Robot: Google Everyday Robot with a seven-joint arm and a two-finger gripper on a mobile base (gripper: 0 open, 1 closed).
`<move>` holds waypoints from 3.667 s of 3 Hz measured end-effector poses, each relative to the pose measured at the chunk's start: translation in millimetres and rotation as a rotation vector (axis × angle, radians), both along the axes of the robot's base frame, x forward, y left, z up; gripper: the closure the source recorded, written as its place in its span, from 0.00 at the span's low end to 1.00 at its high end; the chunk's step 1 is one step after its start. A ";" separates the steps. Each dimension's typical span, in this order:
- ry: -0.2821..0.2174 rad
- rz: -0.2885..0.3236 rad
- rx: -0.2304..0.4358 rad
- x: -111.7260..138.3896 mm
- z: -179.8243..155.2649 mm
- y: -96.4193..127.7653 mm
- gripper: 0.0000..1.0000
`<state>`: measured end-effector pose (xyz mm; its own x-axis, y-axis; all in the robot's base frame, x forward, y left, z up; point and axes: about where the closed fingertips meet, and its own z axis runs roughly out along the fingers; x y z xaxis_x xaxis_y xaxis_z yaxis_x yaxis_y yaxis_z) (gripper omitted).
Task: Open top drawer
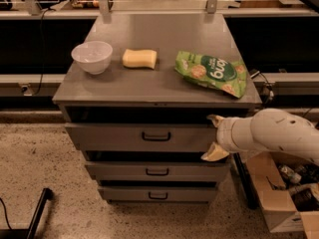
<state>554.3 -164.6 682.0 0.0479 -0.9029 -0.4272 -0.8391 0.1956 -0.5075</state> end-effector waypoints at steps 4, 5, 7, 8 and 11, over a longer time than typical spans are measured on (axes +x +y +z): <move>0.033 0.075 -0.013 -21.0 5.1 10.0 0.50; 0.086 0.105 -0.021 -47.3 5.0 11.0 0.57; 0.061 0.078 -0.011 -53.0 14.6 11.7 0.15; 0.020 0.060 -0.016 -33.2 15.3 14.4 0.00; 0.052 0.038 -0.020 2.8 -29.2 12.9 0.09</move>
Offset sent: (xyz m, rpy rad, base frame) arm 0.0118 0.0068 -0.0239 0.0018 0.0236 0.0280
